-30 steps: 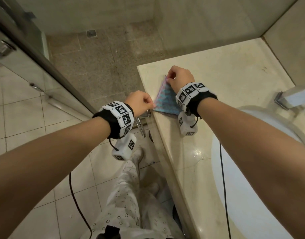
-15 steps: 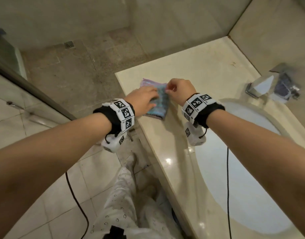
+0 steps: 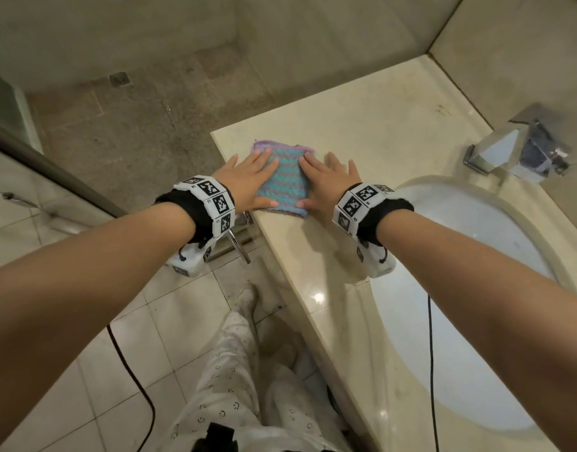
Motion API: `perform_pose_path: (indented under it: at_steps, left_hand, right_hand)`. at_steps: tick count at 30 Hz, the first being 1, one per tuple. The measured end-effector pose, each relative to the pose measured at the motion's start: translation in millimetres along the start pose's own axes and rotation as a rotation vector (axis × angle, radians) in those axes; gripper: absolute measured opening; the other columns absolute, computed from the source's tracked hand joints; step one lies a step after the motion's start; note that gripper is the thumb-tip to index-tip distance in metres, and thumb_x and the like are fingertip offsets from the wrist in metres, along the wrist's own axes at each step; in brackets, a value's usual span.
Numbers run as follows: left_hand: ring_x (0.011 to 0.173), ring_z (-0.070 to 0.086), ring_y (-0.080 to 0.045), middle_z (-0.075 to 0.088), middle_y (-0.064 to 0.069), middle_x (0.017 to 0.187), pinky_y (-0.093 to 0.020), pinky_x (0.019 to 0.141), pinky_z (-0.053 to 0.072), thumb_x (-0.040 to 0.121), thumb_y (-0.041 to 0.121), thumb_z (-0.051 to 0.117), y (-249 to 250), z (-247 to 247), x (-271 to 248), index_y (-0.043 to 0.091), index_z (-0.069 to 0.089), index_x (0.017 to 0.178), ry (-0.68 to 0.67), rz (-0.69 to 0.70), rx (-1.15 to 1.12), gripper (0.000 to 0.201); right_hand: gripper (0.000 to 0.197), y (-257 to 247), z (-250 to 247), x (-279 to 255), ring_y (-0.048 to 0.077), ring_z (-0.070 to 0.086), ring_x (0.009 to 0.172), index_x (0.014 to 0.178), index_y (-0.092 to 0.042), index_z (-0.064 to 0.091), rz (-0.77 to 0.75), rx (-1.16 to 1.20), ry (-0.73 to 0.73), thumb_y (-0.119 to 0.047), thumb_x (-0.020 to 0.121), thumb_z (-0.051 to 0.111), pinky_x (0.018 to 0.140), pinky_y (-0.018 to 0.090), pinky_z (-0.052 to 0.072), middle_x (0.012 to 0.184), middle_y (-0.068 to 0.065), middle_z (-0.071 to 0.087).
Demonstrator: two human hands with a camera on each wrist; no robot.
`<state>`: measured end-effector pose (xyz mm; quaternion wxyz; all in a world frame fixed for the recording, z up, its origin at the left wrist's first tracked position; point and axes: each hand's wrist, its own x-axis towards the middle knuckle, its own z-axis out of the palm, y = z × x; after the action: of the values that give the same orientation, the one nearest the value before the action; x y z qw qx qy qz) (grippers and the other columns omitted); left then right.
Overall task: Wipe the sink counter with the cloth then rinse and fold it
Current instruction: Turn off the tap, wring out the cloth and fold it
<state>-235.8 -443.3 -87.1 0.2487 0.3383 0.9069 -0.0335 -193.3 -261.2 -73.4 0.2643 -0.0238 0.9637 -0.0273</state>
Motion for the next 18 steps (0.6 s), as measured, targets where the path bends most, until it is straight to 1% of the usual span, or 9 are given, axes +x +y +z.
perform_pose_path:
  at_steps: [2, 4, 6, 8, 10, 12, 14, 16, 18]
  left_hand:
    - [0.147, -0.008, -0.020, -0.014, -0.007, 0.158, -0.048, 0.118, 0.002, 0.090, 0.057, 0.037, -1.7, 0.2, 2.0, 0.016, -0.007, 0.149, -0.013, -0.007, 0.006, 0.085]
    - [0.147, -0.007, -0.020, -0.012, -0.007, 0.158, -0.049, 0.118, 0.001, 0.089, 0.058, 0.039, -2.0, -1.7, 3.6, 0.016, -0.006, 0.149, -0.019, -0.020, 0.005, 0.086]
    - [0.148, -0.002, -0.019, -0.007, -0.007, 0.159, -0.046, 0.118, 0.002, 0.088, 0.057, 0.043, -0.3, -5.8, 3.8, 0.015, -0.003, 0.150, 0.007, -0.016, 0.003, 0.087]
    - [0.148, 0.003, -0.019, 0.000, -0.008, 0.159, -0.042, 0.119, 0.004, 0.088, 0.054, 0.045, 2.3, -10.4, 2.9, 0.013, 0.002, 0.150, 0.081, 0.017, -0.006, 0.086]
    - [0.148, 0.003, -0.019, 0.000, -0.008, 0.159, -0.041, 0.119, 0.006, 0.090, 0.051, 0.045, 3.3, -12.6, 3.3, 0.010, 0.003, 0.150, 0.119, 0.057, -0.015, 0.083]
    - [0.148, 0.000, -0.021, -0.003, -0.010, 0.159, -0.043, 0.118, 0.010, 0.090, 0.052, 0.043, 0.9, -10.3, 5.5, 0.009, 0.002, 0.149, 0.077, 0.054, -0.012, 0.084]
    - [0.148, -0.003, -0.022, -0.009, -0.009, 0.159, -0.046, 0.118, 0.011, 0.089, 0.057, 0.040, -4.9, -5.1, 8.0, 0.012, -0.003, 0.149, 0.023, 0.011, 0.000, 0.087]
    - [0.147, -0.006, -0.020, -0.013, -0.005, 0.158, -0.049, 0.118, 0.008, 0.088, 0.060, 0.039, -9.3, -2.6, 10.0, 0.016, -0.007, 0.149, 0.005, -0.017, 0.007, 0.088]
    - [0.147, -0.006, -0.019, -0.014, -0.004, 0.158, -0.049, 0.118, 0.006, 0.087, 0.062, 0.039, -9.3, -2.5, 11.6, 0.018, -0.008, 0.149, -0.004, -0.023, 0.025, 0.089]
  right_hand:
    - [0.091, 0.0, -0.8, 3.2, 0.031, -0.005, 0.147, 0.150, -0.024, -0.005, 0.010, -0.039, -0.036, -0.058, 0.086, 0.049, 0.115, 0.059, -0.002, 0.159, -0.010, -0.006]
    - [0.090, -2.4, -4.5, 3.8, 0.031, -0.002, 0.147, 0.150, -0.024, -0.002, 0.019, -0.066, -0.025, -0.058, 0.085, 0.049, 0.115, 0.059, -0.003, 0.160, -0.008, -0.001]
    - [0.088, -6.0, -9.7, 3.6, 0.029, 0.008, 0.147, 0.150, -0.021, 0.009, 0.009, -0.075, 0.034, -0.055, 0.083, 0.055, 0.116, 0.057, 0.002, 0.159, -0.004, 0.011]
    - [0.086, -9.0, -12.8, 2.7, 0.027, 0.020, 0.143, 0.148, -0.020, 0.018, -0.028, -0.057, 0.122, -0.052, 0.080, 0.061, 0.118, 0.053, 0.010, 0.155, 0.003, 0.022]
    - [0.091, -11.2, -11.5, 2.3, 0.027, 0.020, 0.143, 0.149, -0.018, 0.014, -0.083, -0.029, 0.144, -0.050, 0.079, 0.063, 0.118, 0.048, 0.014, 0.156, 0.007, 0.017]
    - [0.096, -10.1, -7.4, 1.8, 0.025, 0.008, 0.147, 0.150, -0.014, 0.002, -0.118, -0.020, 0.064, -0.050, 0.082, 0.059, 0.120, 0.045, 0.010, 0.158, 0.010, 0.001]
    - [0.095, -5.4, -5.0, 3.0, 0.023, 0.000, 0.148, 0.151, -0.013, -0.005, -0.106, -0.044, -0.011, -0.053, 0.086, 0.053, 0.120, 0.046, 0.006, 0.159, 0.009, -0.009]
    - [0.093, -3.0, -4.5, 5.7, 0.024, -0.002, 0.148, 0.151, -0.016, -0.007, -0.076, -0.119, -0.028, -0.059, 0.087, 0.045, 0.120, 0.051, 0.002, 0.159, 0.006, -0.010]
    - [0.092, -4.0, -4.8, 7.0, 0.028, 0.001, 0.148, 0.151, -0.020, -0.004, -0.053, -0.202, -0.016, -0.064, 0.085, 0.043, 0.118, 0.055, 0.000, 0.160, 0.003, -0.004]
